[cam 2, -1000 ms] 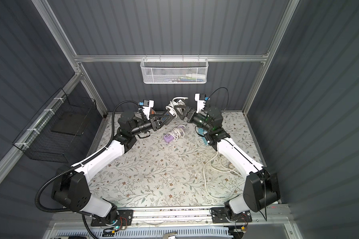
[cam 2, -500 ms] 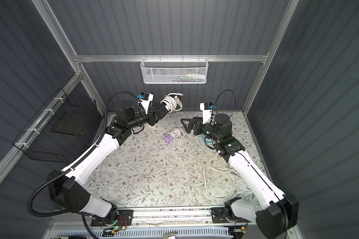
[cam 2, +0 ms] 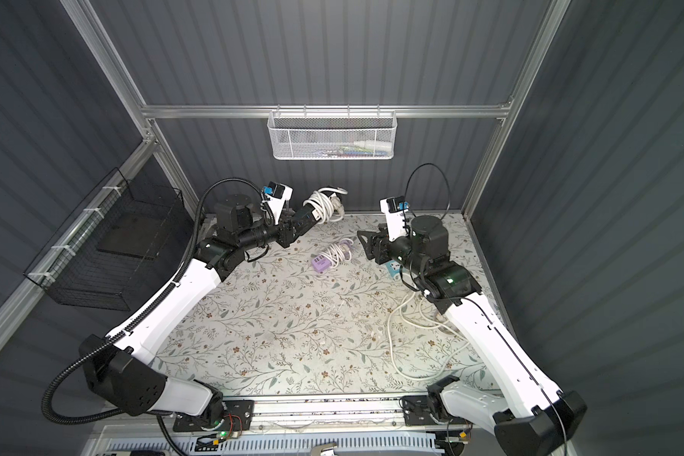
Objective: Unwrap the cord wrapped around the power strip
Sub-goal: Unwrap the power cord from the power strip.
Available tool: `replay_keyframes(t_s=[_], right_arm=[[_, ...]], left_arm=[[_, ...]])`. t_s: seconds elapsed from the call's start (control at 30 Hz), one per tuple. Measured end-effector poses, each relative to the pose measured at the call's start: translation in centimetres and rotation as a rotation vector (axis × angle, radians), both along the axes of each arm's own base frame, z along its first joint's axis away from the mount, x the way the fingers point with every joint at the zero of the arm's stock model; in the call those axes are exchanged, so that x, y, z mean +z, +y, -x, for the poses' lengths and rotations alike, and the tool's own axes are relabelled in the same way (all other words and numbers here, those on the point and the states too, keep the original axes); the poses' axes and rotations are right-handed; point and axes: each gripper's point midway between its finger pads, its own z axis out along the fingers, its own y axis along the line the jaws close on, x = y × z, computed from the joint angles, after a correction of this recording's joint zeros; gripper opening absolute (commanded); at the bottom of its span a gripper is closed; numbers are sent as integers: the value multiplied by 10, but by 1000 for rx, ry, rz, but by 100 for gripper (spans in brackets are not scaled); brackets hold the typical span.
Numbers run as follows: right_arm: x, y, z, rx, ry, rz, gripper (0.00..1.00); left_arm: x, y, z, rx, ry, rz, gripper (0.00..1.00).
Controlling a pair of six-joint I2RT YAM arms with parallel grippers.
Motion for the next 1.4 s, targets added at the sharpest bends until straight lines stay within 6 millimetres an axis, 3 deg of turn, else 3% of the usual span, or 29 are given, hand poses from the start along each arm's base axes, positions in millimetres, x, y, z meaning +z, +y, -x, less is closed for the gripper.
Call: replay_keyframes(t_s=[0.1, 0.4, 0.67, 1.17, 1.4], right_arm=[[-8, 6, -7, 8, 7, 39, 66], [16, 19, -16, 34, -72, 76, 55], [-1, 28, -29, 46, -40, 111, 48], [3, 35, -41, 52, -49, 122, 34], [2, 36, -41, 56, -51, 126, 16]], left_arm=[[2, -5, 3, -38, 23, 2, 0], [0, -15, 6, -104, 78, 14, 0], [-3, -21, 7, -134, 113, 28, 0], [1, -28, 15, -182, 145, 55, 0], [6, -29, 17, -194, 148, 66, 0]])
